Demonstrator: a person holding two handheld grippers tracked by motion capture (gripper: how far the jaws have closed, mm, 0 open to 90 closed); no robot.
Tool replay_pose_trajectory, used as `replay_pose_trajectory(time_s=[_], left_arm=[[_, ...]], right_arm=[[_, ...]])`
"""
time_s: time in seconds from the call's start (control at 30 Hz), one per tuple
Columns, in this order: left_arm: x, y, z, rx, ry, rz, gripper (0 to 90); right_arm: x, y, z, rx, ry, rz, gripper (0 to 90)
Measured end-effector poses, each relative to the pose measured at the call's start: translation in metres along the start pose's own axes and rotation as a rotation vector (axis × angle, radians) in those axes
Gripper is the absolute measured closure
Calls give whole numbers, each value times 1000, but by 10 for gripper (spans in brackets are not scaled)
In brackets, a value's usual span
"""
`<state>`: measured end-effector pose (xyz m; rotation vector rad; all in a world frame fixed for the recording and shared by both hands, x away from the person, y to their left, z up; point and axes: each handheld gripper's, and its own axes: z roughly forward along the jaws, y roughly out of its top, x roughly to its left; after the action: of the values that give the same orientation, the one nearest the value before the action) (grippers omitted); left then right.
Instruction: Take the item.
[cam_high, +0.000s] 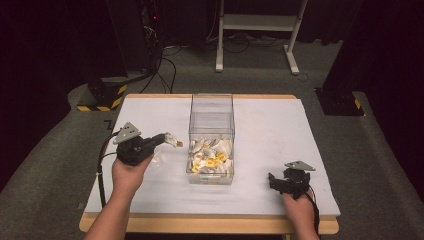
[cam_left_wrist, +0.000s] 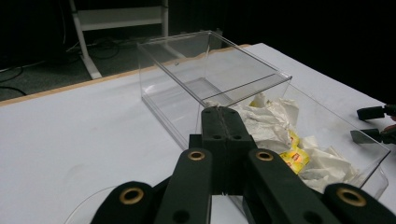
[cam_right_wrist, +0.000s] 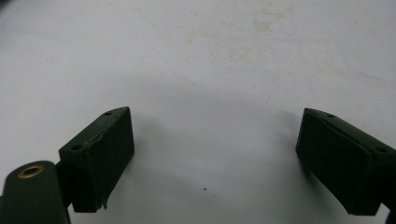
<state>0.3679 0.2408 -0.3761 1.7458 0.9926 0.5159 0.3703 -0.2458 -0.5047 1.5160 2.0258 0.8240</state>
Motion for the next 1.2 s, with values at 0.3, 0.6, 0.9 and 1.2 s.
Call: replay_pose_trajectory(time_s=[0.3,0.6,0.9,1.2], left_arm=[[17,-5,-10,-3,35,-20,900],[33,-11,-23,-2,73,-43,900],[44,-15,-36,-4,106,-62,900],[50,-18,-34,16,125,-63,900]], right_arm=[[0,0,0,-2,0,-1,114],[0,0,0,-2,-1,-2,114],[0,0,0,-3,-1,-3,116],[0,0,0,-3,-1,-3,116]])
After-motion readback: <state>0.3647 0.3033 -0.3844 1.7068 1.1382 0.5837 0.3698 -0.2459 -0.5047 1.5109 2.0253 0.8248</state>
